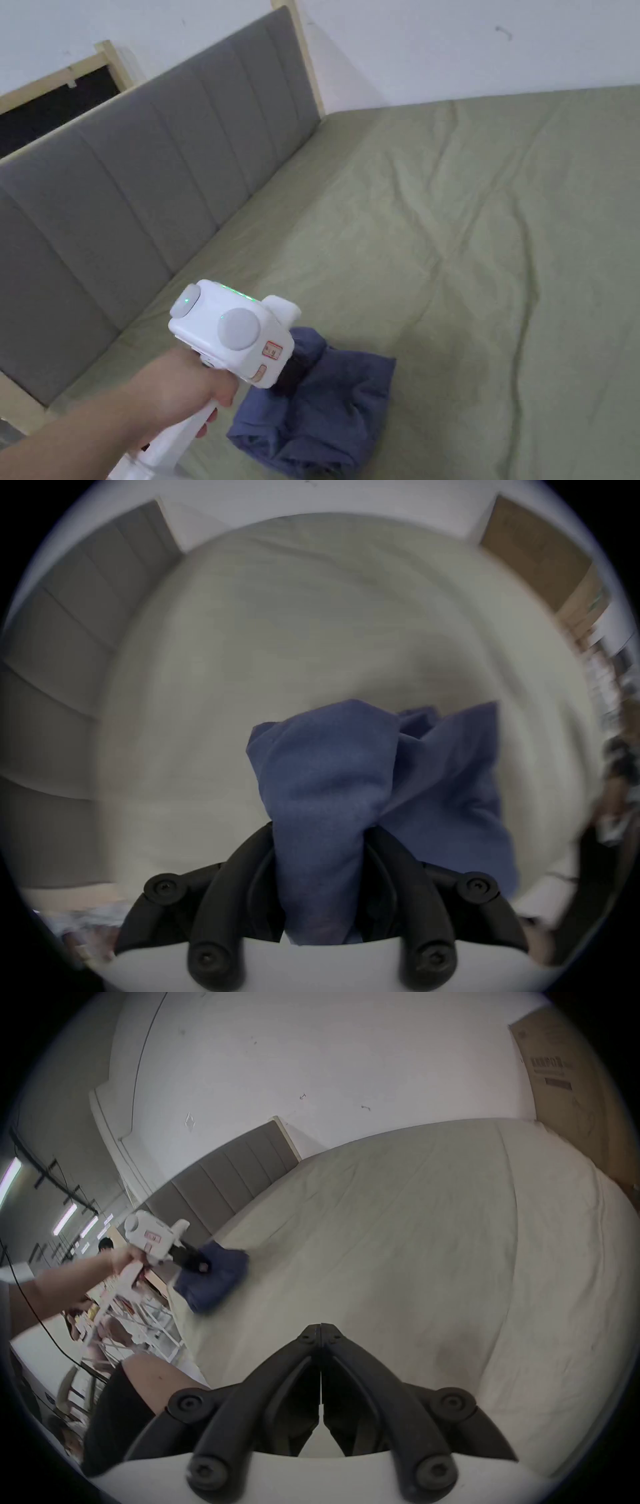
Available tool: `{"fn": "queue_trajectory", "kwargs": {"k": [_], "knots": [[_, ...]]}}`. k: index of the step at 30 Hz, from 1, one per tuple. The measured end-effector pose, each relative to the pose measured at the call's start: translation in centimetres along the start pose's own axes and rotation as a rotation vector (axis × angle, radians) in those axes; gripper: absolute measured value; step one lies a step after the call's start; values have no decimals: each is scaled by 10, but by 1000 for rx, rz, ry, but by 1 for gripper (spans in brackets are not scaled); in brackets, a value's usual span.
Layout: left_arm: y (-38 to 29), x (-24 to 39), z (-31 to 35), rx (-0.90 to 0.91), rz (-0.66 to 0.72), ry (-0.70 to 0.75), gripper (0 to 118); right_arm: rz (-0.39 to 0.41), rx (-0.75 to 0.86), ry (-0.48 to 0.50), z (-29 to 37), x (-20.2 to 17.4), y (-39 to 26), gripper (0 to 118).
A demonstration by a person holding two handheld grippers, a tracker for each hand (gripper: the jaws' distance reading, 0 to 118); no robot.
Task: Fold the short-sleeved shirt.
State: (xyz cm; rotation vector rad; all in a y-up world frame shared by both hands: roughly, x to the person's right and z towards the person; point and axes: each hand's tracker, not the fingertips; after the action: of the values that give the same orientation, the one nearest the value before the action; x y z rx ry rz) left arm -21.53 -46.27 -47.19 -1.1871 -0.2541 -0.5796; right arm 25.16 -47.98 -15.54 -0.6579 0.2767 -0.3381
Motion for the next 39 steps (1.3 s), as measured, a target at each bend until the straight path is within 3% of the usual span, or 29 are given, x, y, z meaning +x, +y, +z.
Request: {"fn": "queue_trajectory", "kwargs": {"k": [5, 11, 12, 13, 14, 15, 17, 22, 23, 24, 25, 26, 29, 31, 39], "knots": [[7, -89, -45, -110, 164, 269, 25, -25, -9, 16, -13, -4, 6, 0], [12, -127, -62, -111, 222, 448, 25, 25, -39, -36, -22, -9, 12, 0], [11, -128, -60, -94, 230, 441, 28, 24, -40, -36, -23, -9, 15, 0], [9, -129, -56, -69, 241, 429, 42, 23, -35, -37, -22, -11, 17, 0], [6, -129, -50, -29, 229, 463, 70, 21, -22, -39, -21, -13, 20, 0], [2, -129, -43, -4, 218, 474, 82, 25, -11, -39, -19, -16, 23, 0], [-2, -118, -14, 59, 219, 458, 84, 61, 19, -57, -9, -23, 30, 0], [-34, -49, 107, 484, 370, 251, 85, 121, 98, -100, 43, -37, 39, 0], [-44, -26, 136, 563, 376, 207, 81, 125, 112, -111, 55, -39, 40, 0], [-51, -6, 159, 623, 371, 160, 68, 133, 126, -131, 68, -41, 40, 0], [-61, 17, 184, 710, 369, 120, 45, 145, 146, -154, 81, -44, 41, 0], [-70, 41, 206, 788, 366, 88, 0, 155, 168, -181, 95, -48, 42, 0], [-107, 111, 267, 1044, 403, 69, 0, 181, 232, -235, 138, -58, 42, 0], [-115, 151, 296, 1096, 352, 10, 0, 192, 280, -265, 164, -64, 43, 0], [-145, 256, 336, 1181, 387, -105, 0, 265, 506, -470, 250, -89, 32, 0]]}}
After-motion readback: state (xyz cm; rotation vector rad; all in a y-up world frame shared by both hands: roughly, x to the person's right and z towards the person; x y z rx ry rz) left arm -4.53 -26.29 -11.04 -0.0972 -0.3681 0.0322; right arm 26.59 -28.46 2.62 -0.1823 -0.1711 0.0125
